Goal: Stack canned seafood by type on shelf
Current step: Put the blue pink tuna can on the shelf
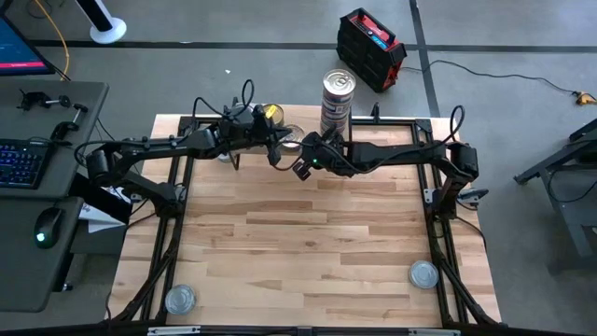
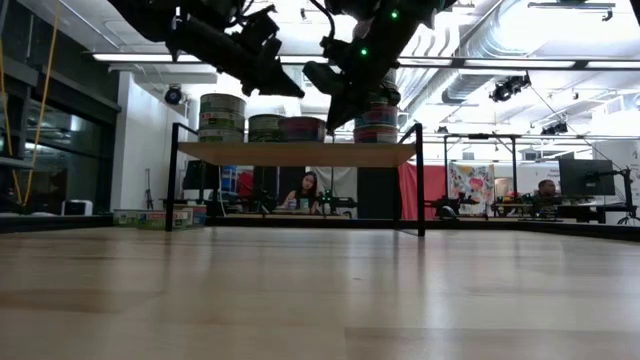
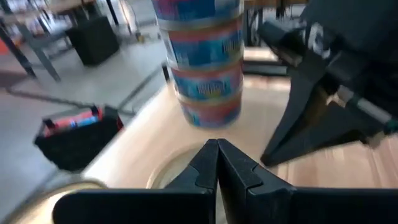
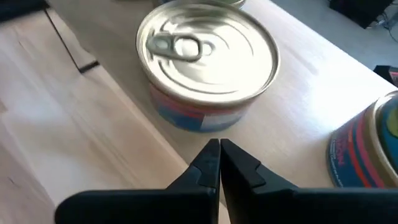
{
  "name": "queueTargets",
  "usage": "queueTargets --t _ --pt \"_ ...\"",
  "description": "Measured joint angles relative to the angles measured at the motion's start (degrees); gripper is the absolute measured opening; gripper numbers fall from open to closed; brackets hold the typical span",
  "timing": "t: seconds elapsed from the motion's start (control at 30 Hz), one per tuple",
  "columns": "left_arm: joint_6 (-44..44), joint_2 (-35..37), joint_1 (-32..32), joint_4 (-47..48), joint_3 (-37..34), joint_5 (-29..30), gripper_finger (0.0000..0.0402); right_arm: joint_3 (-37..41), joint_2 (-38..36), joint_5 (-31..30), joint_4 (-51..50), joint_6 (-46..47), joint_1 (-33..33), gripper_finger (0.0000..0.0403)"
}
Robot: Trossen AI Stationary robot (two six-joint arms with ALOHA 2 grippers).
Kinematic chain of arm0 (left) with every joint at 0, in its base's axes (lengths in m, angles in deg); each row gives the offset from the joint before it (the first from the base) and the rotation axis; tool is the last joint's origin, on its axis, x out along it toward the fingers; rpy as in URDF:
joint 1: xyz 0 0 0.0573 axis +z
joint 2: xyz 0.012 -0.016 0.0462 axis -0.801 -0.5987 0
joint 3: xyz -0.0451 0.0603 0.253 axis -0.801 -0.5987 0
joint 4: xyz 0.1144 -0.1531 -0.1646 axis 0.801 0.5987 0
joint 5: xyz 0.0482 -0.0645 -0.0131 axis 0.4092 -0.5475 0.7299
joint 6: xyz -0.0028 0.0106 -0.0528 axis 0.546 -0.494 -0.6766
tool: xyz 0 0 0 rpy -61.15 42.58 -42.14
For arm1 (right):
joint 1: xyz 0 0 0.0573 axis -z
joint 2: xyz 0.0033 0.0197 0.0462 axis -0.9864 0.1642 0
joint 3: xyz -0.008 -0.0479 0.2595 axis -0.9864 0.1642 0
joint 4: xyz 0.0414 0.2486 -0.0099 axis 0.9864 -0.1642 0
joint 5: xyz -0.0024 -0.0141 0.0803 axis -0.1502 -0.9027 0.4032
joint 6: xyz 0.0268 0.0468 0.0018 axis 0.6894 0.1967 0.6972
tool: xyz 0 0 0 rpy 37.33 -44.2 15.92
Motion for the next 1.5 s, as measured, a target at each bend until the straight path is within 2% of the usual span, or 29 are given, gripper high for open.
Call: queueTargets --t 0.23,0.37,0.5,0.57,0.67,0.77,0.97,1.5 --pt "0.3 2.5 0.2 -2.8 1.0 0.1 0.0000 0.0 -3.5 -0.2 -3.3 0.0 0.1 0.0000" --pt "-1.9 8.6 0.2 8.7 2.7 -1.2 0.0000 0.0 -7.9 0.3 -7.3 -0.2 -1.4 0.0000" --pt "-9.6 13.7 -1.0 18.1 -0.3 -2.2 0.0000 0.0 -13.5 0.0 -12.3 1.7 -3.9 0.0000" --pt "-12.4 14.4 -2.4 19.4 -3.0 -0.2 0.0000 0.0 -16.3 -1.4 -14.5 4.0 -5.5 0.0000" --pt "-13.2 12.6 -4.7 20.0 -5.8 6.3 0.0000 0.0 -19.4 -5.2 -16.8 7.3 -8.1 0.0000" --pt "-13.9 9.4 -5.5 18.0 -5.8 10.4 0.0000 0.0 -21.7 -10.0 -17.5 11.0 -10.5 0.0000" --pt "-14.1 4.4 -5.4 9.5 -5.7 12.6 0.0000 0.0 -22.9 -14.9 -17.7 14.4 -14.2 0.0000" --pt "-14.2 -2.2 -5.5 -0.8 -5.7 12.1 0.0000 0.0 -23.0 -16.4 -17.0 17.3 -18.1 0.0000"
